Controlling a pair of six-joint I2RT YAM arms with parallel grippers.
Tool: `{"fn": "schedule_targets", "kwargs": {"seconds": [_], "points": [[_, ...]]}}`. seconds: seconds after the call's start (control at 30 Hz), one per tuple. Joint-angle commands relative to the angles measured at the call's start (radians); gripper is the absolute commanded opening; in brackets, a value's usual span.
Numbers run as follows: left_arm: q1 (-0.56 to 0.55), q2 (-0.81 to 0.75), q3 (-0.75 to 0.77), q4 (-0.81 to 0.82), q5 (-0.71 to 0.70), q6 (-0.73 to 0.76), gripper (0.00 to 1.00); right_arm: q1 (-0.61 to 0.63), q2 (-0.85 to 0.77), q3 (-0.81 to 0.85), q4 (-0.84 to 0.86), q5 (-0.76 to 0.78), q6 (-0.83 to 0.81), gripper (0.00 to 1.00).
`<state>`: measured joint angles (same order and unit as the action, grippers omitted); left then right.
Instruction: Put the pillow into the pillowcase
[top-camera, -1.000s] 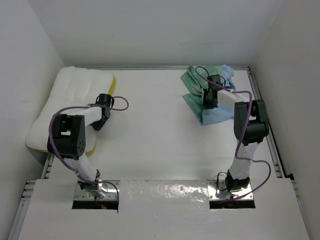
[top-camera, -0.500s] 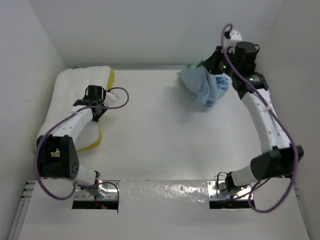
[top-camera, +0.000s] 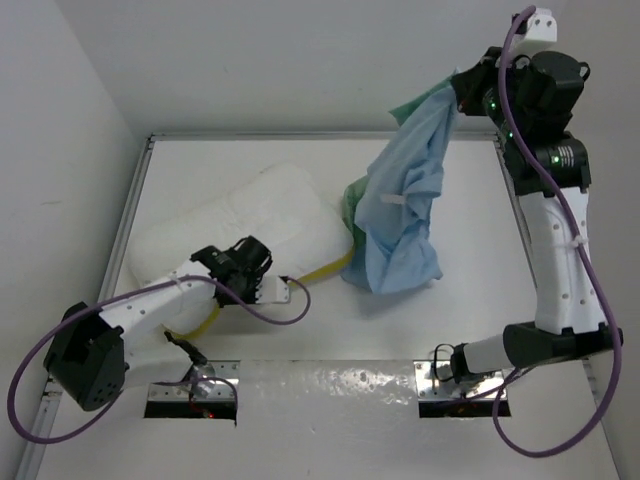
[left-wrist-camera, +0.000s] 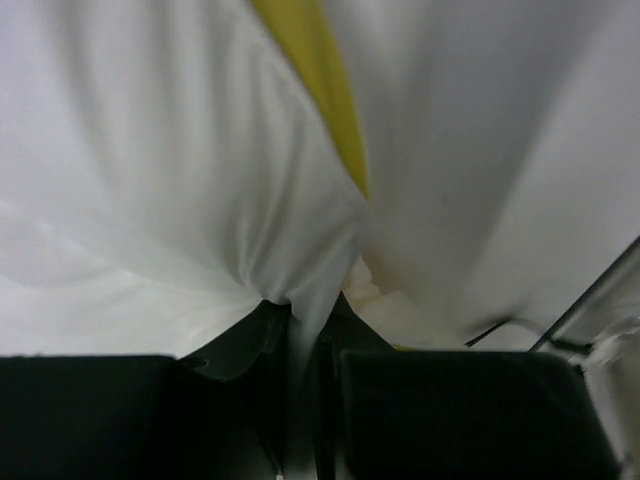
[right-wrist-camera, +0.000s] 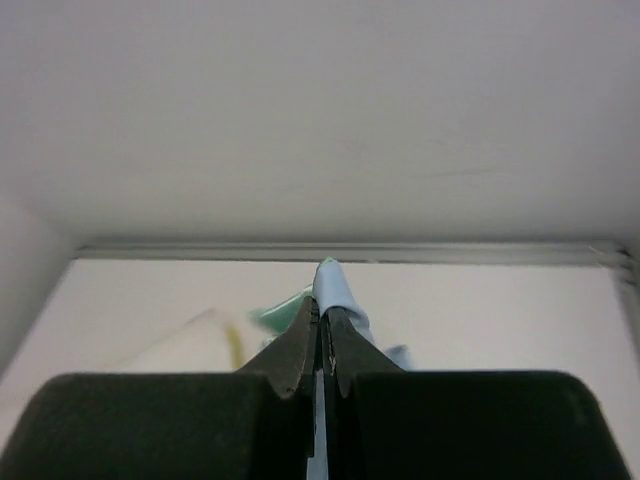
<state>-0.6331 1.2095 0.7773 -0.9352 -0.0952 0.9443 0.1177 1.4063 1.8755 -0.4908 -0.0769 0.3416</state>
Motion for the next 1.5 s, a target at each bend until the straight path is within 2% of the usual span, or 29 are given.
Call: {"fn": "schedule_targets", "kwargs": {"seconds": [0.0, 0.03, 0.1, 0.13, 0.17, 0.2, 0.23, 0.27, 0.4, 0.43, 0.47, 0.5, 0.57, 0.6, 0.63, 0.7, 0.73, 0.83, 0.87, 1.0, 1.07, 1.1, 1.13, 1.17, 1.27, 1.3, 1.37, 1.4, 1.47], "points": [[0.022, -0.14, -0.14, 0.082, -0.306, 0.175, 0.0, -0.183, 0.133, 0.019, -0.182, 0.2, -0.008, 0.0], [0.026, -0.169, -0.174, 0.119, -0.339, 0.203, 0.0, -0.214, 0.166, 0.011, -0.204, 0.195, 0.005, 0.0], [0.053, -0.218, -0.223, 0.177, -0.368, 0.241, 0.02, -0.236, 0.284, 0.045, -0.293, 0.219, -0.039, 0.62], [0.065, -0.246, -0.249, 0.215, -0.367, 0.254, 0.31, -0.234, 0.331, 0.074, -0.36, 0.224, -0.068, 0.9], [0.076, -0.249, -0.256, 0.225, -0.362, 0.254, 0.47, -0.23, 0.409, 0.127, -0.386, 0.2, -0.09, 0.99], [0.105, -0.248, -0.26, 0.23, -0.353, 0.251, 0.93, -0.225, 0.431, 0.135, -0.399, 0.197, -0.09, 0.99], [0.122, -0.228, -0.257, 0.228, -0.338, 0.238, 1.0, -0.204, 0.436, 0.126, -0.388, 0.193, -0.093, 0.99], [0.137, -0.214, -0.248, 0.227, -0.325, 0.228, 1.0, -0.19, 0.424, 0.078, -0.37, 0.193, -0.11, 0.99], [0.277, -0.121, -0.072, 0.184, -0.184, 0.151, 1.0, -0.147, 0.312, -0.151, -0.249, 0.22, -0.063, 0.96], [0.289, -0.105, -0.028, 0.176, -0.132, 0.098, 1.0, -0.147, 0.295, -0.189, -0.244, 0.201, -0.047, 0.8], [0.306, -0.09, 0.055, 0.161, -0.111, 0.068, 1.0, -0.147, 0.266, -0.26, -0.249, 0.181, -0.02, 0.59], [0.308, -0.062, 0.094, 0.154, -0.071, 0.003, 1.0, -0.145, 0.252, -0.3, -0.258, 0.163, 0.006, 0.01], [0.311, -0.041, 0.184, 0.15, -0.038, -0.068, 1.0, -0.136, 0.22, -0.446, -0.24, 0.129, 0.057, 0.0], [0.312, -0.021, 0.206, 0.156, -0.011, -0.138, 1.0, -0.125, 0.201, -0.493, -0.218, 0.131, 0.063, 0.48], [0.315, -0.01, 0.224, 0.159, 0.001, -0.168, 1.0, -0.122, 0.201, -0.56, -0.206, 0.12, 0.074, 0.69], [0.322, 0.027, 0.272, 0.153, 0.052, -0.229, 1.0, -0.073, 0.233, -0.593, -0.187, 0.062, 0.08, 0.98], [0.325, 0.042, 0.289, 0.148, 0.064, -0.246, 1.0, -0.056, 0.252, -0.604, -0.169, -0.001, 0.083, 0.99], [0.346, 0.122, 0.356, 0.125, 0.083, -0.308, 1.0, 0.002, 0.348, -0.605, -0.134, 0.0, 0.099, 0.99], [0.351, 0.136, 0.359, 0.119, 0.081, -0.312, 1.0, 0.011, 0.373, -0.605, -0.131, 0.009, 0.105, 0.99], [0.398, 0.142, 0.268, 0.15, 0.043, -0.266, 1.0, 0.011, 0.466, -0.593, -0.141, 0.023, 0.09, 0.82], [0.438, 0.147, 0.157, 0.218, 0.005, -0.23, 1.0, 0.011, 0.479, -0.584, -0.147, 0.045, 0.073, 0.65], [0.45, 0.153, 0.083, 0.258, -0.038, -0.231, 1.0, 0.01, 0.487, -0.57, -0.152, 0.07, 0.063, 0.52], [0.46, 0.185, 0.054, 0.353, -0.087, -0.242, 1.0, 0.008, 0.487, -0.558, -0.155, 0.141, 0.06, 0.16], [0.475, 0.212, 0.039, 0.39, -0.18, -0.283, 1.0, -0.009, 0.487, -0.543, -0.169, 0.173, 0.057, 0.0], [0.607, 0.333, 0.117, 0.394, -0.164, -0.395, 0.99, -0.081, 0.48, -0.408, -0.199, 0.204, 0.048, 0.0], [0.687, 0.355, 0.167, 0.383, -0.135, -0.412, 0.93, -0.098, 0.485, -0.286, -0.212, 0.21, 0.037, 0.0], [0.742, 0.387, 0.183, 0.394, -0.085, -0.42, 0.88, -0.113, 0.534, -0.122, -0.25, 0.259, 0.022, 0.0], [0.771, 0.392, 0.174, 0.43, -0.086, -0.417, 0.81, -0.113, 0.565, 0.078, -0.258, 0.264, -0.007, 0.0], [0.789, 0.406, 0.16, 0.464, -0.119, -0.394, 0.75, -0.113, 0.683, 0.417, -0.261, 0.211, -0.033, 0.0]]}}
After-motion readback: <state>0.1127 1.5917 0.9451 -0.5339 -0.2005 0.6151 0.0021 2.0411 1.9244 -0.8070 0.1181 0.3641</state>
